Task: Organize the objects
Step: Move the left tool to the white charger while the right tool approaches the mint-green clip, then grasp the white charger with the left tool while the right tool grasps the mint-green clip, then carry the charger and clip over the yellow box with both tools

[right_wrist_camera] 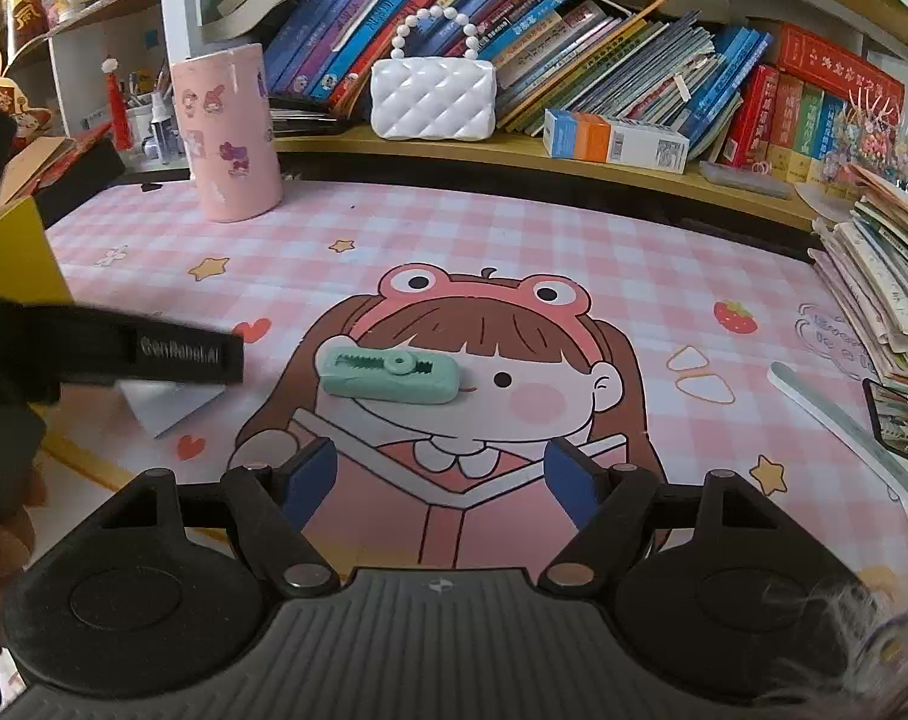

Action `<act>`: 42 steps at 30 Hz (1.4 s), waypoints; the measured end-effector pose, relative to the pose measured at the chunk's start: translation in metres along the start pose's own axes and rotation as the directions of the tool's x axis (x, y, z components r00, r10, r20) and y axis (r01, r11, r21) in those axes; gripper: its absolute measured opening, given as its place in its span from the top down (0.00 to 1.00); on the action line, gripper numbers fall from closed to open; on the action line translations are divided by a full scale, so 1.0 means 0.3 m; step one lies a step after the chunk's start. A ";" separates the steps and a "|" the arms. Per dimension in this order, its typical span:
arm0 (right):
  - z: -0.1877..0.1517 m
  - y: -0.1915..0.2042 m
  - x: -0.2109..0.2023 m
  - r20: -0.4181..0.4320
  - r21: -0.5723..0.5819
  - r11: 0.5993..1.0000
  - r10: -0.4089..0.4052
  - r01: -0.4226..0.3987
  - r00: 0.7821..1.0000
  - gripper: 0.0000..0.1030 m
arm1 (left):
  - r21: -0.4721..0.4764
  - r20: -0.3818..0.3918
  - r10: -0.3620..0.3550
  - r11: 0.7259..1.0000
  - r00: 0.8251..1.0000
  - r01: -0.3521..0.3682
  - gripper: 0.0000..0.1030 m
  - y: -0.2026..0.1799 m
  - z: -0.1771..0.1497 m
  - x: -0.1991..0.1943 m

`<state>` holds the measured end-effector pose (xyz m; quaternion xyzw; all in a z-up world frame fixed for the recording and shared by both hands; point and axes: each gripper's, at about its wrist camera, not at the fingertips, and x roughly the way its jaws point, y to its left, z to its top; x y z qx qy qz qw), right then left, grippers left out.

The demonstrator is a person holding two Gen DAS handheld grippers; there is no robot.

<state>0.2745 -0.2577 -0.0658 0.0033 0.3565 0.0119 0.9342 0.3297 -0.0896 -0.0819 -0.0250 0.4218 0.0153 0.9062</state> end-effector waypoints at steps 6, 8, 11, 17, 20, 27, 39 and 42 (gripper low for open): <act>0.018 -0.017 0.042 0.006 0.019 1.000 0.023 -0.023 1.000 0.27 | -0.016 0.011 0.008 1.000 1.000 -0.008 0.39 0.015 0.001 -0.019; 0.029 -0.013 0.062 0.015 0.021 0.999 0.032 -0.033 0.999 0.26 | -0.046 0.038 -0.003 0.999 0.999 0.005 0.39 0.035 0.008 -0.071; 0.046 -0.001 0.109 0.012 0.023 0.999 0.041 -0.042 0.999 0.26 | -0.082 0.076 -0.037 0.996 0.996 0.044 0.39 0.063 0.020 -0.163; 0.071 0.052 0.197 0.006 -0.001 0.998 0.062 -0.062 0.998 0.27 | -0.088 0.120 -0.081 0.992 0.989 0.092 0.38 0.096 0.014 -0.304; 0.073 0.063 0.220 0.005 -0.004 0.999 0.054 -0.054 0.999 0.35 | -0.084 0.123 -0.081 0.992 0.989 0.092 0.38 0.108 -0.004 -0.343; 0.072 0.050 0.148 0.034 0.012 0.998 0.060 -0.060 0.998 0.35 | -0.115 0.125 -0.127 0.983 0.984 0.141 0.38 0.148 -0.037 -0.408; -0.005 0.058 -0.212 0.089 0.034 0.999 0.035 -0.038 0.995 0.35 | -0.041 0.151 -0.249 0.965 0.957 0.258 0.38 0.182 -0.169 -0.565; -0.056 0.075 -0.303 0.075 0.053 0.998 0.022 -0.026 0.997 0.35 | -0.017 0.135 -0.268 0.962 0.954 0.273 0.38 0.213 -0.225 -0.598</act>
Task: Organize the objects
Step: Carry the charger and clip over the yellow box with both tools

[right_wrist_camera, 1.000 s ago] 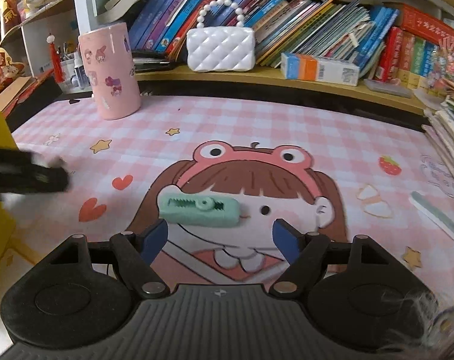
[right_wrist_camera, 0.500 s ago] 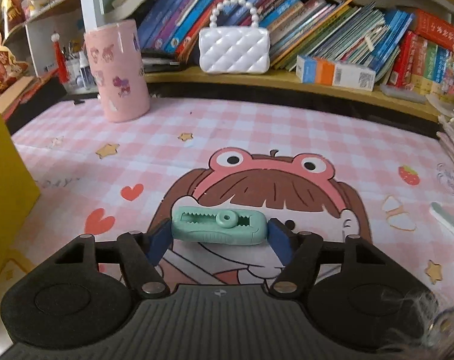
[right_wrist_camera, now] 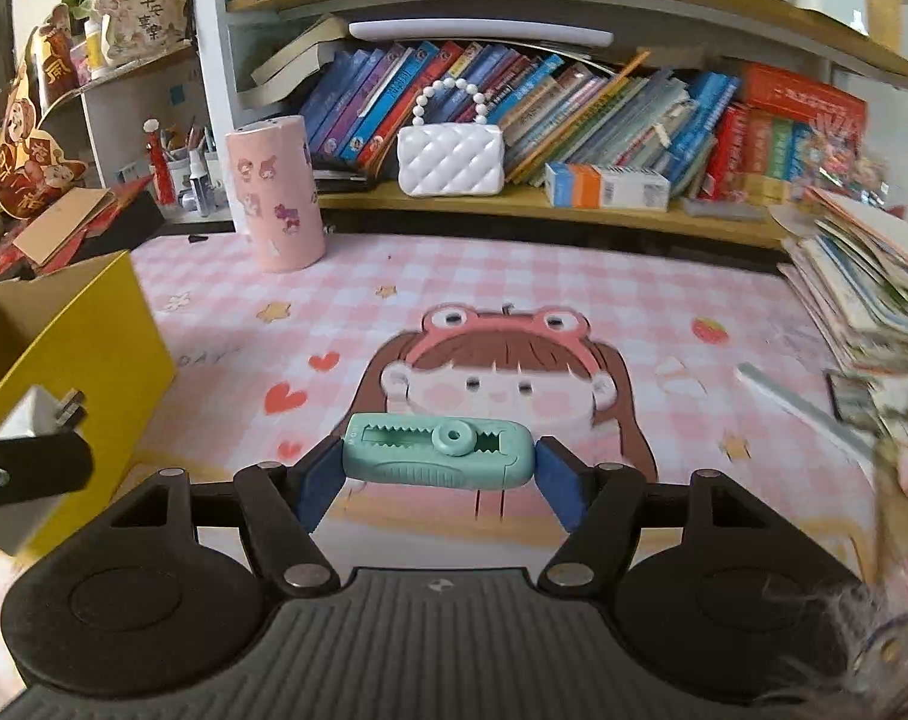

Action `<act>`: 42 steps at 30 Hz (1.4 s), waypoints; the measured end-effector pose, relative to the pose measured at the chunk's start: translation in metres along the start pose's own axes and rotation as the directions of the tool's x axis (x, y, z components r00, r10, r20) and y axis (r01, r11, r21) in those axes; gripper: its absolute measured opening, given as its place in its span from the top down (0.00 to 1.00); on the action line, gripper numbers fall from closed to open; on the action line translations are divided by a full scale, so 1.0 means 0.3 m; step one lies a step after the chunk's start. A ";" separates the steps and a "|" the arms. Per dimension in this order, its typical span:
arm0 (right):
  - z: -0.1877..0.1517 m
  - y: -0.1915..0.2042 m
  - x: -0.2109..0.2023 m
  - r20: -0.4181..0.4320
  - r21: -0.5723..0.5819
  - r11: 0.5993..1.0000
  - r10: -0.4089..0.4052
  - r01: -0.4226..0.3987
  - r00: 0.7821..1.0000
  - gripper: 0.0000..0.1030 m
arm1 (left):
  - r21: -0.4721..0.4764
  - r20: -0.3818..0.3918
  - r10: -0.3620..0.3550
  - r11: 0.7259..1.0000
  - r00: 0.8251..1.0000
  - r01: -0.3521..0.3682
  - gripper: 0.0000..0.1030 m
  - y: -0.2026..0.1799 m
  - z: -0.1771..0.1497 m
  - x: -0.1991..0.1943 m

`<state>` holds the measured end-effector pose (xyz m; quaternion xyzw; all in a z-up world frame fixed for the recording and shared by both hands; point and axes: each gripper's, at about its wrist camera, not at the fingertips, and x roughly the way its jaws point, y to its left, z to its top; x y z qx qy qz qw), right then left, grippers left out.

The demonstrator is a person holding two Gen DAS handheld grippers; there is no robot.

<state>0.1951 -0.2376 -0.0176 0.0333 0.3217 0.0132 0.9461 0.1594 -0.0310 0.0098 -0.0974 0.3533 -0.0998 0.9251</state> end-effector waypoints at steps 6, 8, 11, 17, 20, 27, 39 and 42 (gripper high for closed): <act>-0.116 0.068 -0.147 -0.053 0.020 1.000 -0.023 0.024 0.998 0.35 | 0.044 -0.046 -0.018 0.999 0.999 0.020 0.38 0.060 -0.101 -0.067; -0.153 0.100 -0.178 -0.075 0.012 0.999 -0.031 0.032 0.997 0.35 | 0.051 -0.064 -0.027 0.998 0.998 0.030 0.38 0.082 -0.127 -0.088; -0.202 0.150 -0.209 -0.108 -0.002 0.999 -0.041 0.041 0.993 0.35 | 0.050 -0.081 -0.031 0.998 0.996 0.035 0.38 0.125 -0.157 -0.115; -0.281 0.280 -0.272 -0.145 -0.036 0.999 -0.029 0.024 0.989 0.35 | 0.020 -0.108 -0.036 0.999 0.994 0.039 0.38 0.223 -0.223 -0.192; -0.318 0.350 -0.302 -0.155 -0.053 0.999 -0.013 0.004 0.988 0.35 | -0.009 -0.126 -0.037 0.999 0.991 0.036 0.38 0.285 -0.255 -0.230; -0.375 0.511 -0.355 -0.163 -0.080 0.996 0.027 -0.040 0.986 0.35 | -0.024 -0.117 -0.006 1.000 0.993 0.004 0.38 0.414 -0.309 -0.340; -0.402 0.778 -0.408 -0.150 -0.180 0.973 0.121 -0.148 0.981 0.35 | -0.085 -0.047 0.068 0.994 0.997 -0.072 0.38 0.632 -0.357 -0.523; -0.399 0.819 -0.419 -0.150 -0.204 0.965 0.134 -0.164 0.979 0.35 | -0.102 -0.031 0.076 0.992 0.997 -0.079 0.38 0.662 -0.352 -0.547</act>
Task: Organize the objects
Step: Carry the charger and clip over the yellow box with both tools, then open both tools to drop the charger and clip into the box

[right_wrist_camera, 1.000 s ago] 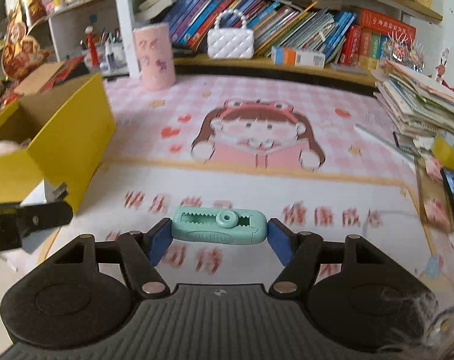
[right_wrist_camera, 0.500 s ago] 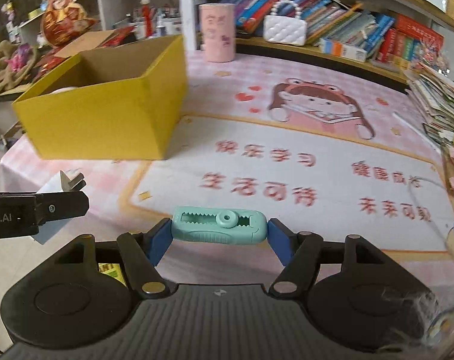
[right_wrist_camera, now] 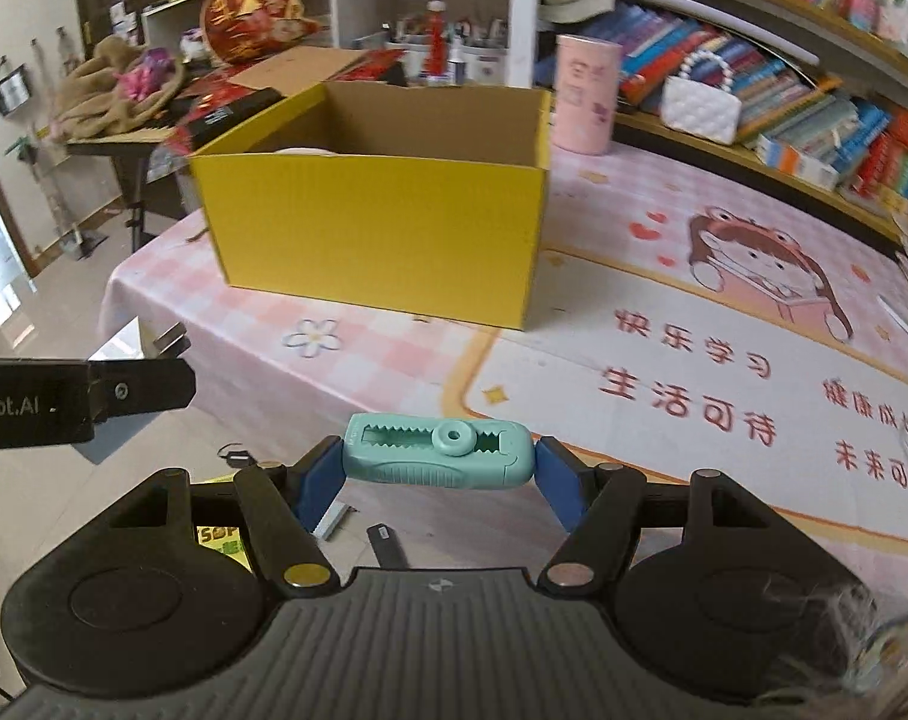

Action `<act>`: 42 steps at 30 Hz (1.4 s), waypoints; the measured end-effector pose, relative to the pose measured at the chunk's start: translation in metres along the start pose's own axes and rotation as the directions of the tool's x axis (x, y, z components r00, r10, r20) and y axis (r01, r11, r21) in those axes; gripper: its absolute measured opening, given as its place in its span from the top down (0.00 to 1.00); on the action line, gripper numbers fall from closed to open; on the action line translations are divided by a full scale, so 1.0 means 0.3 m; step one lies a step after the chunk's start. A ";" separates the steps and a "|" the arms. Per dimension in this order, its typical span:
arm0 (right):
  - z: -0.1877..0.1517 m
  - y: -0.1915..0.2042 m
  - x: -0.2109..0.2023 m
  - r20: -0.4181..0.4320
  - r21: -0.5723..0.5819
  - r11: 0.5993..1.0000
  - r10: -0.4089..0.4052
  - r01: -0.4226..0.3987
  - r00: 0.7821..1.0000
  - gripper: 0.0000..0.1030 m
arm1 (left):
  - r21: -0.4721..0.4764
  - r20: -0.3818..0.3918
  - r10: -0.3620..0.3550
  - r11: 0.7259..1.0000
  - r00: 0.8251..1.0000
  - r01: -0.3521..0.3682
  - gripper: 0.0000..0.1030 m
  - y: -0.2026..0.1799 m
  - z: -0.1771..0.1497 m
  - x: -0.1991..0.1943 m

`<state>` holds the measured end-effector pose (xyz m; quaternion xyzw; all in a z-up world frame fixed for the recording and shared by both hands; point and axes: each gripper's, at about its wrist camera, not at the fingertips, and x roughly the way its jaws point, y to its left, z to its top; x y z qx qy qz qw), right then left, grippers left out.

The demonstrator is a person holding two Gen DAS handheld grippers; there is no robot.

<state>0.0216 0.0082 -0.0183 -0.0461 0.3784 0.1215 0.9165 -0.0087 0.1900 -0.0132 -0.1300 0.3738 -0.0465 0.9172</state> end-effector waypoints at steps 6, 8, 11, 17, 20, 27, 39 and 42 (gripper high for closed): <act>0.011 0.026 -0.003 0.009 -0.022 1.000 -0.001 0.002 1.000 0.35 | -0.017 0.008 -0.008 1.000 1.000 0.008 0.38 0.026 0.006 0.000; 0.022 0.025 0.000 0.022 -0.027 1.000 -0.007 0.007 1.000 0.35 | -0.009 0.016 -0.006 1.000 1.000 0.006 0.38 0.028 0.019 0.003; 0.065 0.023 0.006 0.070 -0.032 0.999 -0.011 0.013 0.998 0.35 | 0.008 0.049 0.004 1.000 0.999 -0.004 0.38 0.033 0.062 0.001; 0.227 0.013 0.021 0.208 -0.043 0.999 0.000 0.009 0.978 0.35 | 0.027 0.162 0.015 0.999 0.987 -0.019 0.38 0.029 0.220 0.002; 0.316 0.002 0.048 0.255 -0.057 0.998 0.010 0.005 0.967 0.35 | 0.027 0.205 0.018 0.999 0.979 -0.024 0.38 0.020 0.305 0.033; 0.456 -0.034 0.192 0.251 -0.067 0.998 0.014 0.003 0.968 0.35 | 0.037 0.220 0.036 0.998 0.975 -0.045 0.38 -0.020 0.418 0.154; 0.508 -0.075 0.402 0.114 -0.099 0.994 0.052 -0.041 0.992 0.34 | 0.041 0.132 0.082 0.995 0.988 -0.088 0.38 -0.043 0.470 0.355; 0.496 -0.075 0.411 0.112 -0.116 0.992 0.059 -0.046 0.992 0.32 | 0.045 0.108 0.082 0.995 0.991 -0.087 0.38 -0.048 0.471 0.384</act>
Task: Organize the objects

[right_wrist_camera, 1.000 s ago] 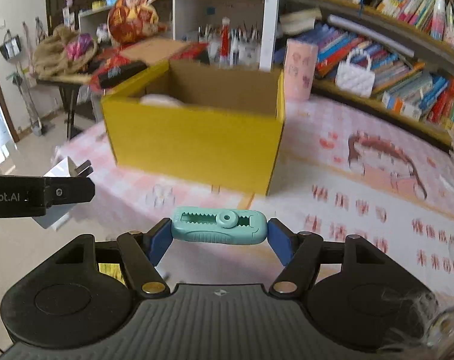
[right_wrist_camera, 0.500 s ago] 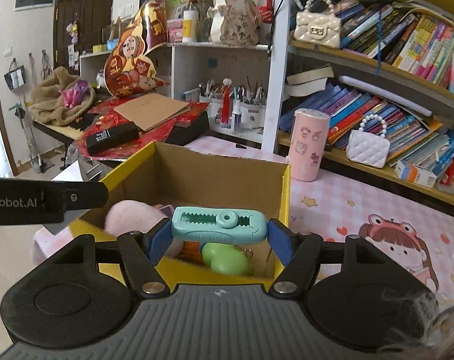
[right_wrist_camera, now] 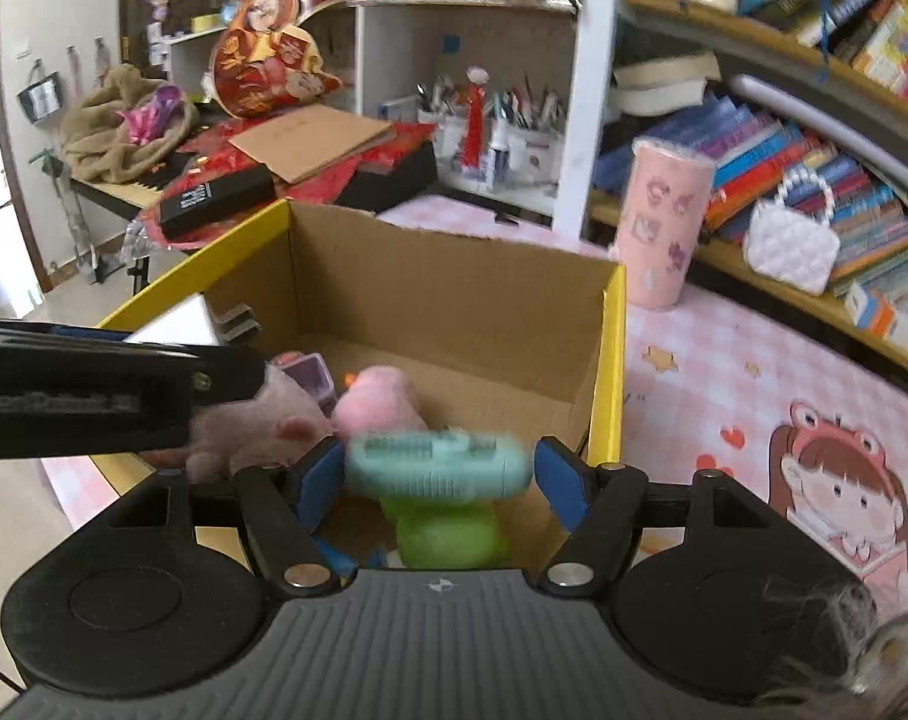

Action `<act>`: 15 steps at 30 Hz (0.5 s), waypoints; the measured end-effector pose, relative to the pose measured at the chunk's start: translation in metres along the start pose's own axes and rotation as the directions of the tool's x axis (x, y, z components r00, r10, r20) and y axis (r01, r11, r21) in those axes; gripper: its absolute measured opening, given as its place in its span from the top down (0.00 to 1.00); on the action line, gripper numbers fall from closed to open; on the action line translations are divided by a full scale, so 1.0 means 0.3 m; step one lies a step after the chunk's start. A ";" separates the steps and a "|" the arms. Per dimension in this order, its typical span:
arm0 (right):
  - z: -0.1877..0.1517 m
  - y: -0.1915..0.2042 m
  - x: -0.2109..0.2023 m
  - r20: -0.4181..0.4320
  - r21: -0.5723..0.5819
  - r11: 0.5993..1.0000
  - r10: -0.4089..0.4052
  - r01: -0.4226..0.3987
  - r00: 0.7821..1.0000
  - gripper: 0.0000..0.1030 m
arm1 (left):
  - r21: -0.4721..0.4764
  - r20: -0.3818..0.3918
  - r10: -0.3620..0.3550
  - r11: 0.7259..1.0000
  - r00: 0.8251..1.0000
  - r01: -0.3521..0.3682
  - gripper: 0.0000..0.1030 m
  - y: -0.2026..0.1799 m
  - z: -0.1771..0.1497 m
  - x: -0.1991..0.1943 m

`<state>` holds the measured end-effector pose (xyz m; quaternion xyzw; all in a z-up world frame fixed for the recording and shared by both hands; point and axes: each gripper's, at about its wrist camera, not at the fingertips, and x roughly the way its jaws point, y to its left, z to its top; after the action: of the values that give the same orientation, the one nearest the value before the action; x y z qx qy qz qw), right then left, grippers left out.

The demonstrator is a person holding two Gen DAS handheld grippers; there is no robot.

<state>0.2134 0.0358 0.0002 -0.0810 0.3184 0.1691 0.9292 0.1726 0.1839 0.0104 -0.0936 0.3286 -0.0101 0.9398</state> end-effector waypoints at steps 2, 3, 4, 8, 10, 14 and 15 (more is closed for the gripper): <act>0.000 -0.003 -0.002 0.001 0.007 1.000 0.011 -0.011 1.000 0.29 | 0.007 -0.011 0.008 1.000 1.000 -0.008 0.36 -0.007 -0.001 0.012; 0.001 -0.005 -0.006 0.004 0.006 1.000 0.013 -0.013 1.000 0.25 | 0.012 -0.006 0.010 1.000 1.000 -0.010 0.33 -0.010 0.002 0.013; 0.000 -0.002 -0.014 0.011 0.003 1.000 0.001 -0.001 1.000 0.22 | 0.015 0.006 0.012 1.000 1.000 -0.012 0.26 -0.012 0.003 0.007; -0.001 -0.006 -0.056 0.044 0.010 1.000 -0.017 0.017 0.999 0.20 | 0.032 0.064 0.000 0.999 0.998 -0.002 0.16 -0.025 0.025 -0.036; 0.000 -0.010 -0.085 0.063 0.022 0.999 -0.029 0.027 0.998 0.20 | 0.040 0.090 -0.007 0.999 0.996 0.003 0.15 -0.032 0.034 -0.069; -0.008 -0.014 -0.156 0.108 0.062 0.996 -0.075 0.069 0.991 0.20 | 0.051 0.155 -0.011 0.999 0.988 0.003 0.06 -0.049 0.035 -0.155; -0.013 -0.014 -0.176 0.117 0.075 0.994 -0.089 0.080 0.989 0.20 | 0.054 0.173 -0.012 0.999 0.985 0.002 0.04 -0.054 0.033 -0.179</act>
<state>0.1737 0.0171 0.0300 -0.0514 0.2640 0.1227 0.9553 0.1373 0.1739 0.0541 -0.0701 0.2449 -0.0140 0.9669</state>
